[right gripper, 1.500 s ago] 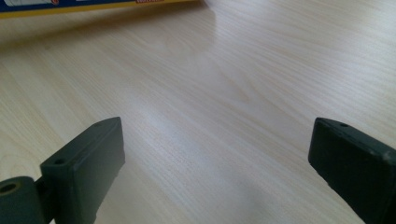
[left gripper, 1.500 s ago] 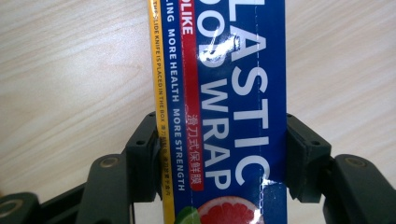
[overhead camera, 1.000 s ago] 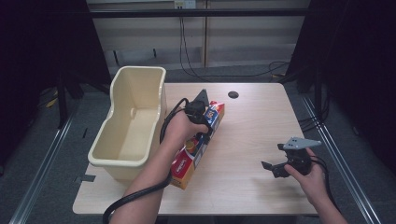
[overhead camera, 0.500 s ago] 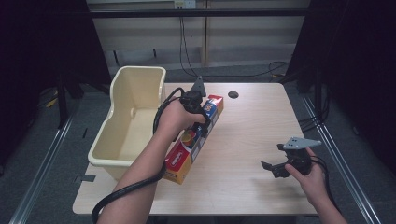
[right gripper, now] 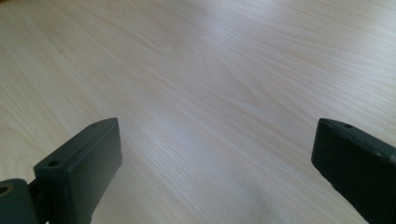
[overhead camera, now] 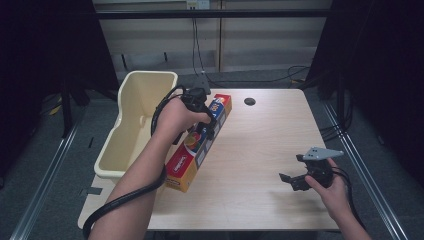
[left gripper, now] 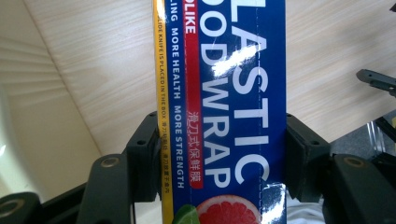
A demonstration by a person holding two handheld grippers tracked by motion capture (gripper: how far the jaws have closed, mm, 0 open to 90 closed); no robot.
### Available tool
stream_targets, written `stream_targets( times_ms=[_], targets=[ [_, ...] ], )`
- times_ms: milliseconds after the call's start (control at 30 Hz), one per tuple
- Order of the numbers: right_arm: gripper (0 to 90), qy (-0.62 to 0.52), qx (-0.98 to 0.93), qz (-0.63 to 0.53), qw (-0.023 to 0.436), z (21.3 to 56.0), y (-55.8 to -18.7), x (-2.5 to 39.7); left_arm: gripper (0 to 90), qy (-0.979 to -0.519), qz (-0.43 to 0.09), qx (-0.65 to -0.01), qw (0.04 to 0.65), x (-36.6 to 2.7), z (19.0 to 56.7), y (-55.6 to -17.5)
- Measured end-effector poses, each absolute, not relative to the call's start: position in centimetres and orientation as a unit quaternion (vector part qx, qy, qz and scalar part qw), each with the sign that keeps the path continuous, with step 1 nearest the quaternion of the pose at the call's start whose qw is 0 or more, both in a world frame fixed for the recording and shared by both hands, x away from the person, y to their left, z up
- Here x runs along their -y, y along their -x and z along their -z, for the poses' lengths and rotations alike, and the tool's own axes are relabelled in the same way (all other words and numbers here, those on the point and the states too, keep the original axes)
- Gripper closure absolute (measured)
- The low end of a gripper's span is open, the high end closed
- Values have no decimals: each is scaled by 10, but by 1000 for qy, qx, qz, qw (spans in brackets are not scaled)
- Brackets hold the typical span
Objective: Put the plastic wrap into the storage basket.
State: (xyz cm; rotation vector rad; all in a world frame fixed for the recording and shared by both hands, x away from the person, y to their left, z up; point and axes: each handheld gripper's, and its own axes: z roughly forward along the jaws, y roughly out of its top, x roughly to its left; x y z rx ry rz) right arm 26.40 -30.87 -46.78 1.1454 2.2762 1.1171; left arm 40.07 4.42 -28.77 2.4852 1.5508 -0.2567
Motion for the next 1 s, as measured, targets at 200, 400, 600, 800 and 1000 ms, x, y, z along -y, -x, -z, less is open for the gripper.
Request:
stream_targets(
  times_ms=[200,400,600,800,1000],
  targets=[
    [16,-411,-801,-393,184,467,-264,309,410,-838,82,-530,101,-52,275,-401],
    [17,-409,-802,-394,185,467,-264,310,410,-833,79,-537,104,-60,262,-401],
    [16,-409,-802,-395,185,467,-264,310,409,-830,77,-542,108,-69,254,-402],
    [16,-410,-802,-394,184,467,-264,310,410,-825,74,-549,109,-78,247,-403],
    [16,-409,-802,-394,185,467,-264,310,410,-818,73,-558,114,-87,239,-403]
  ],
)
